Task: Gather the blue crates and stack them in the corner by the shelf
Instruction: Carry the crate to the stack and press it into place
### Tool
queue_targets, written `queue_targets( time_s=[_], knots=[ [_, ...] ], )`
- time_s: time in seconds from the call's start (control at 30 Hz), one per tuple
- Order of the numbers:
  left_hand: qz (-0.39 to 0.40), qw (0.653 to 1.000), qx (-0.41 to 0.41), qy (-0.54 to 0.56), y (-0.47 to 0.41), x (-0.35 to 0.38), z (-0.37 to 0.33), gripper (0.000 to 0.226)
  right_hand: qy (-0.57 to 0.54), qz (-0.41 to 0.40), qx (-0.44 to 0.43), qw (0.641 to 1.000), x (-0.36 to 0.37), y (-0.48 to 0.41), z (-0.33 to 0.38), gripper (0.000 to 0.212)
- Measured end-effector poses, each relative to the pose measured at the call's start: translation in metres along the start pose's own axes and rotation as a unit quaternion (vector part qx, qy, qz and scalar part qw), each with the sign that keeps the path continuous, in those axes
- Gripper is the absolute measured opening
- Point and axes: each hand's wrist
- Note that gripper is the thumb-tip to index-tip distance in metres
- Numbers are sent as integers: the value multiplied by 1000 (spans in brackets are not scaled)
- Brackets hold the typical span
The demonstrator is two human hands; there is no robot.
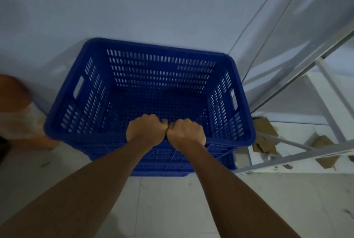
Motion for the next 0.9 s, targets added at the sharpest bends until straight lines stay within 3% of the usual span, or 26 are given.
queue_targets(
  time_s=[0.27,0.4,0.57,0.9],
  knots=[
    [24,999,-18,-16,22,0,-3,41,11,51,6,999,-2,20,5,54],
    [53,997,-50,41,44,-9,-10,49,47,106,3,993,1,36,8,42],
    [43,997,-40,47,53,-12,-9,50,83,93,7,992,-2,42,12,31],
    [22,998,-36,37,15,-5,-2,47,31,68,11,997,-9,12,6,51]
  ],
)
Point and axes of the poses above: each hand's wrist, its own y-axis away from the middle knuckle, its own x-axis out of the palm, z = x × y, and after that the axes turned 9 degrees about z, right-handed
